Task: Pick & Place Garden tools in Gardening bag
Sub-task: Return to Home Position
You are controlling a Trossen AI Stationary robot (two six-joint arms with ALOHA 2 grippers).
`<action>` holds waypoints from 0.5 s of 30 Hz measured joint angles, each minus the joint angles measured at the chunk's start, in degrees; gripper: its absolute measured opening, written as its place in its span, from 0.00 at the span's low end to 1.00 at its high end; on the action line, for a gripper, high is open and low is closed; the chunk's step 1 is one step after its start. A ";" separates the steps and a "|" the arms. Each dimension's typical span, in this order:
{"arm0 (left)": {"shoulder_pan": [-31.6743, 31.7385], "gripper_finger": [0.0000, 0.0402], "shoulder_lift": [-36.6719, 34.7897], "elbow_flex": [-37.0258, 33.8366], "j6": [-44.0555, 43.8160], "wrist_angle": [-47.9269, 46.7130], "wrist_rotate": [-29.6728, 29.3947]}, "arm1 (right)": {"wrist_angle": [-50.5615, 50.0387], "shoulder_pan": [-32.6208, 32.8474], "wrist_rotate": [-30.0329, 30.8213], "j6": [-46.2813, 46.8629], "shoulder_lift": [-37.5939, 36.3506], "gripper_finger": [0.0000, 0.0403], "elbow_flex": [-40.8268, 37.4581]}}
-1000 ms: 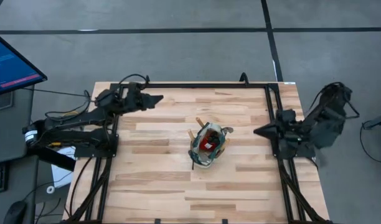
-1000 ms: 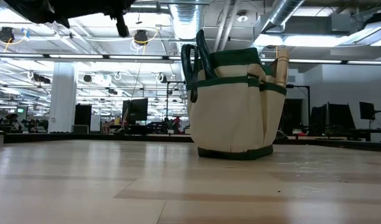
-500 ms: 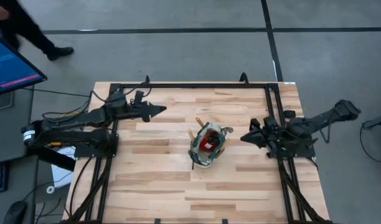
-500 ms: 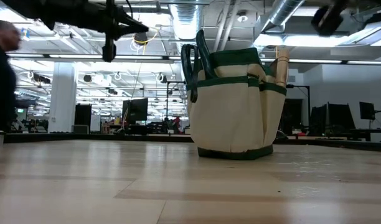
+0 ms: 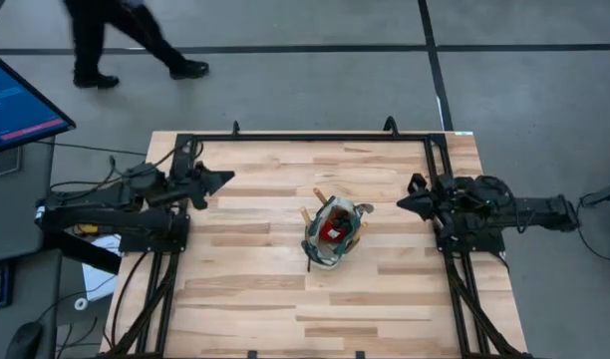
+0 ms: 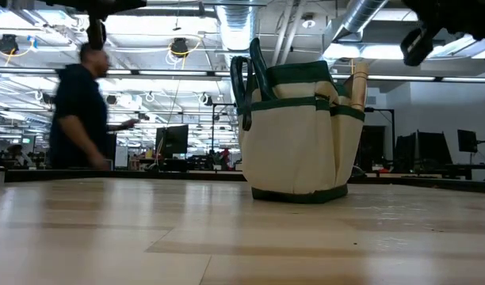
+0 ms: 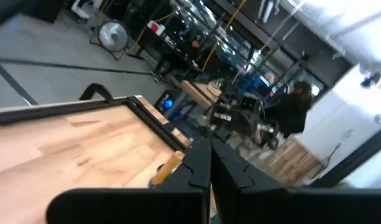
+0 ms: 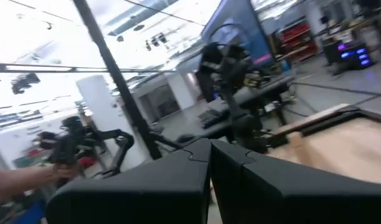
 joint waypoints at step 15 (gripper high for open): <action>-14.07 0.00 -7.64 -4.53 8.00 -2.20 1.73 | -0.88 -5.06 -5.23 4.10 -10.94 0.00 -13.01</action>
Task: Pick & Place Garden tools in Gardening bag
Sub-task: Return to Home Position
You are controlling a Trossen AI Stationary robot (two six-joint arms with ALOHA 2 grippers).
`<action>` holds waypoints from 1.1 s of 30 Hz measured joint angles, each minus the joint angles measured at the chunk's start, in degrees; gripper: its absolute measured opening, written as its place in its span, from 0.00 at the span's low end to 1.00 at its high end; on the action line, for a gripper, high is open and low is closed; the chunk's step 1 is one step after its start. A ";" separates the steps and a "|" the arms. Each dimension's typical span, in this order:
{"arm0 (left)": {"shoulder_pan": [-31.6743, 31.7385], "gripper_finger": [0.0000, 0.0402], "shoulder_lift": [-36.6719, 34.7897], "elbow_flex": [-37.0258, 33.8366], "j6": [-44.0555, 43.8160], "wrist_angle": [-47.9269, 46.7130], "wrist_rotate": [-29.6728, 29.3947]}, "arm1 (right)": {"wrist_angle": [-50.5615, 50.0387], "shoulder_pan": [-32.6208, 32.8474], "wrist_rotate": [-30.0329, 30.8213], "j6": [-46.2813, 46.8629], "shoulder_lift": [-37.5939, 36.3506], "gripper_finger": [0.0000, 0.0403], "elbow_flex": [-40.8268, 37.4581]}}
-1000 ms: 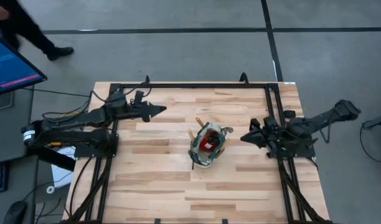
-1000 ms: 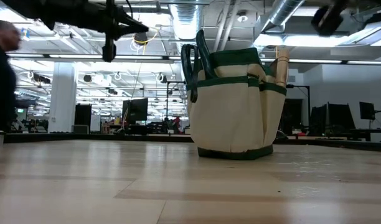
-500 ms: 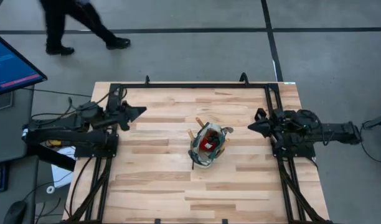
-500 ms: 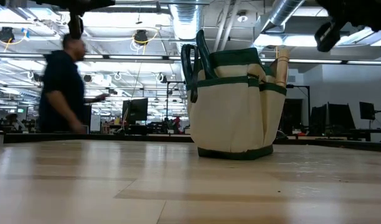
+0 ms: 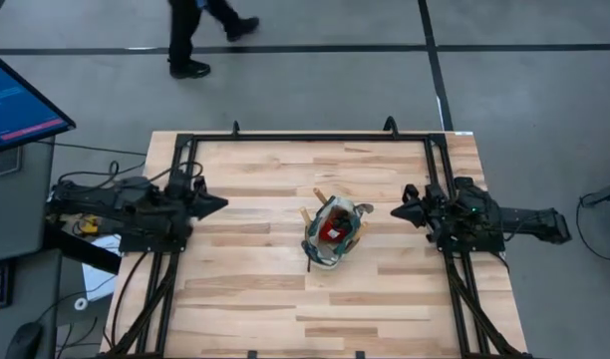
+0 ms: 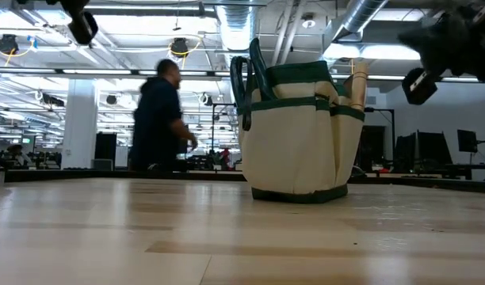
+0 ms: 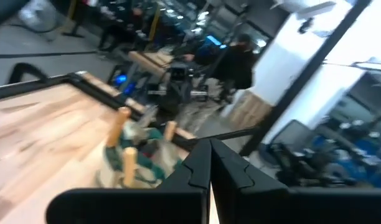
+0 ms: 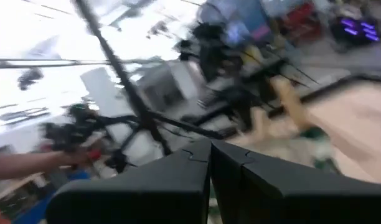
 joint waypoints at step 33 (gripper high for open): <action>-1.75 0.01 -10.86 -18.70 8.15 6.19 3.86 | -8.18 -0.17 0.33 -3.89 -0.26 0.00 -0.02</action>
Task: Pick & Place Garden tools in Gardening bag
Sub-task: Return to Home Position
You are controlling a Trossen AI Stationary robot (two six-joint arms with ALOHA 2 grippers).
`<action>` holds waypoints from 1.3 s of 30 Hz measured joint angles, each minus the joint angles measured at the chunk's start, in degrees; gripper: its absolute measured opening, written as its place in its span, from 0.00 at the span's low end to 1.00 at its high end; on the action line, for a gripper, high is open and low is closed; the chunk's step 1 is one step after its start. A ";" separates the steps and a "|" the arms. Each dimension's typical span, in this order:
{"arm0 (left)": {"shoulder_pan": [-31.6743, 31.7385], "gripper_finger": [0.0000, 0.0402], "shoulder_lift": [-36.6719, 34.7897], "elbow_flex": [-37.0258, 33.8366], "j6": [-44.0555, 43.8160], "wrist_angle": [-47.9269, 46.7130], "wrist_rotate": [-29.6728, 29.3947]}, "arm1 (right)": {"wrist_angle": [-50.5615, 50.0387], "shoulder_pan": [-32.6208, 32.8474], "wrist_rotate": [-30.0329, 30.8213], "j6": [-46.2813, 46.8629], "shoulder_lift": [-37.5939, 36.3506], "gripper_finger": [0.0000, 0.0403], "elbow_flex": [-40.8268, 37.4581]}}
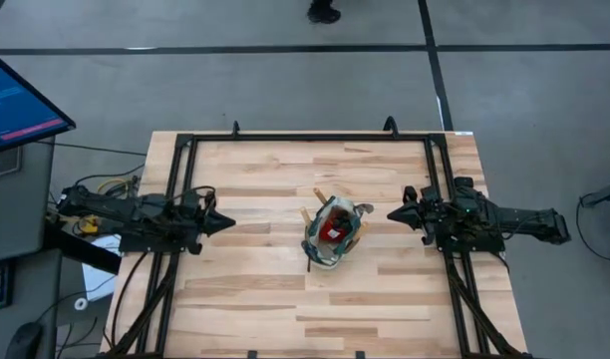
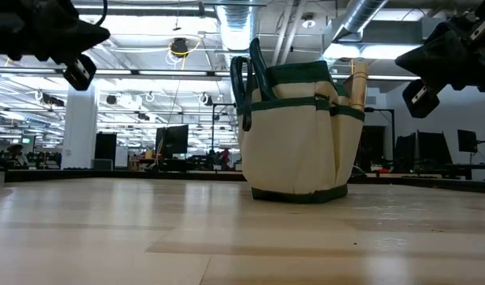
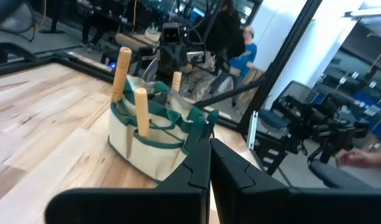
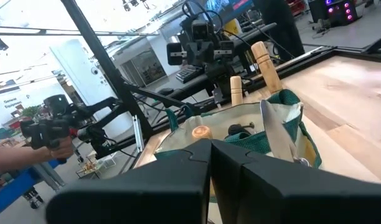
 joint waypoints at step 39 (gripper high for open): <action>0.00 0.02 8.18 -6.14 -0.43 8.60 -2.11 | -0.09 0.02 -0.04 -0.02 -0.04 0.00 -0.02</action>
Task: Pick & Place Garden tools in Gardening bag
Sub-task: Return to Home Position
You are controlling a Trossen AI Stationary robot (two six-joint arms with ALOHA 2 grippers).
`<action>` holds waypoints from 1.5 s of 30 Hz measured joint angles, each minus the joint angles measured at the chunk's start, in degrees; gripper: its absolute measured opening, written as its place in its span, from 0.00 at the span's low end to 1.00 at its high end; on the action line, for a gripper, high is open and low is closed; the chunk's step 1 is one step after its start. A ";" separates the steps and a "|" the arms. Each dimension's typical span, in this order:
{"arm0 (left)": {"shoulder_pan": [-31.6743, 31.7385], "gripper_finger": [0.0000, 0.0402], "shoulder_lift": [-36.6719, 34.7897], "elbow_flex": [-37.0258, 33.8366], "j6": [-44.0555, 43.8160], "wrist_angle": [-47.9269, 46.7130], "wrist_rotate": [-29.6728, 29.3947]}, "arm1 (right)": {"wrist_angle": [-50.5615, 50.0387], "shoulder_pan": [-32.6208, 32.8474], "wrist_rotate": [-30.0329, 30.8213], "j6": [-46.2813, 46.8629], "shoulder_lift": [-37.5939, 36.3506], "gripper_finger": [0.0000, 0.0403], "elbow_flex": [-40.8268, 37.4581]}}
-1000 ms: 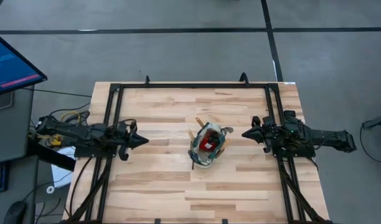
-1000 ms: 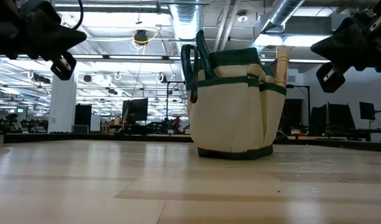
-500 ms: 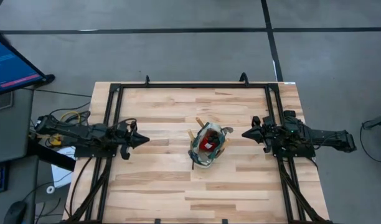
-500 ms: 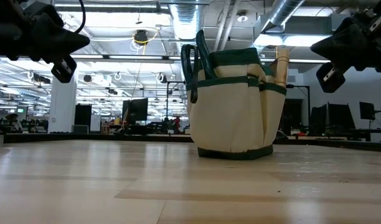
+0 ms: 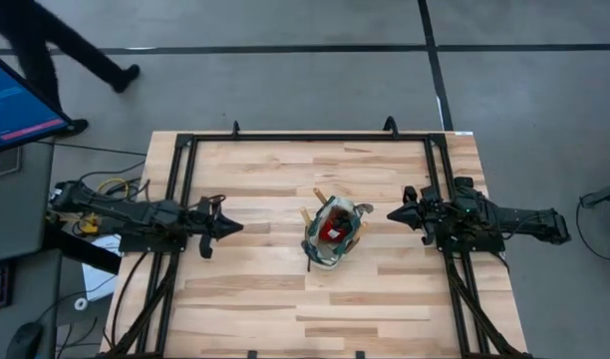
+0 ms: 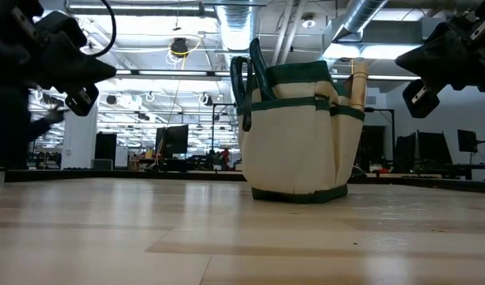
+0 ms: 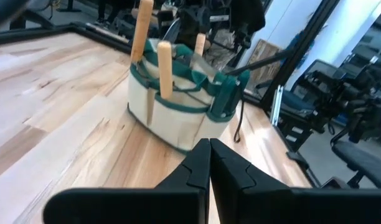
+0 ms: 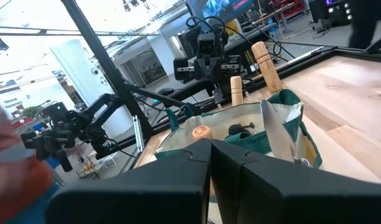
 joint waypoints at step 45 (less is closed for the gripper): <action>10.88 0.02 -8.23 0.04 17.05 -10.60 12.82 | -0.08 0.07 0.95 0.00 -0.07 0.00 0.00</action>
